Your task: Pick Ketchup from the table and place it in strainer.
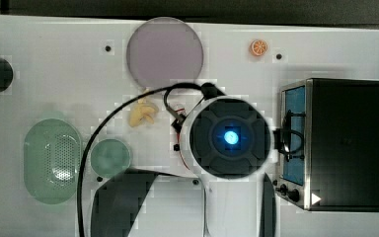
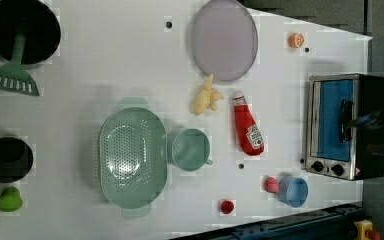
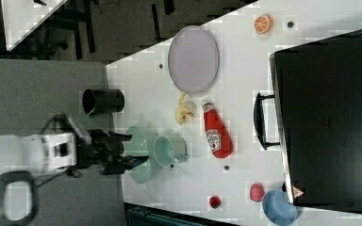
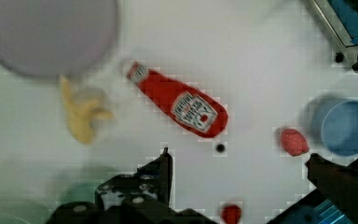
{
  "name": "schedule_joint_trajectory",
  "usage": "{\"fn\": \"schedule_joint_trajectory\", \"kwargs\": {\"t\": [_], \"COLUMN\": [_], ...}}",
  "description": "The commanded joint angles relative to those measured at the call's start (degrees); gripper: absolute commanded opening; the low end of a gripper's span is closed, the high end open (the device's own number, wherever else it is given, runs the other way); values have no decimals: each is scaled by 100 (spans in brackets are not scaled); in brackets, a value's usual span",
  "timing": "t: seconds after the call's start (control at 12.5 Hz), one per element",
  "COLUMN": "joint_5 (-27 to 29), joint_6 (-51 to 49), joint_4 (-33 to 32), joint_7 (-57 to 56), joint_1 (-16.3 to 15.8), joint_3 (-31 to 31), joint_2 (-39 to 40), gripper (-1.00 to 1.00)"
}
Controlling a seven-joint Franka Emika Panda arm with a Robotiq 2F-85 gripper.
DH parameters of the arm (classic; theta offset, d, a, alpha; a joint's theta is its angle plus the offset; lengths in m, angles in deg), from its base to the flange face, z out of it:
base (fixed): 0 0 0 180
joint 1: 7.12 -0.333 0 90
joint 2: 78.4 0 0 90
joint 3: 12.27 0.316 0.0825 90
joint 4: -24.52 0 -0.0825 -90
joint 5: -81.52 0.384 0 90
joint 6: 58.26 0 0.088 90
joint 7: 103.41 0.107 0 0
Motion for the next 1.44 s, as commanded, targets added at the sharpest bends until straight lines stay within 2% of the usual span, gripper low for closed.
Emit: {"fn": "schedule_joint_trajectory", "kwargs": {"t": [0.08,0.48,0.72,1.44], "joint_5": [79,79,79,-30], "joint_6": [410,1915,2808,4731], "joint_4": [-626,-1735,-2038,-2033], "joint_7": [-1808,-3815,-4564,-4680], "joint_1": [-15,-18,-18,-19], "joint_3": [43,219,223,213], "joint_2": [127,226,626,2459], "gripper": [100,100,100,100]}}
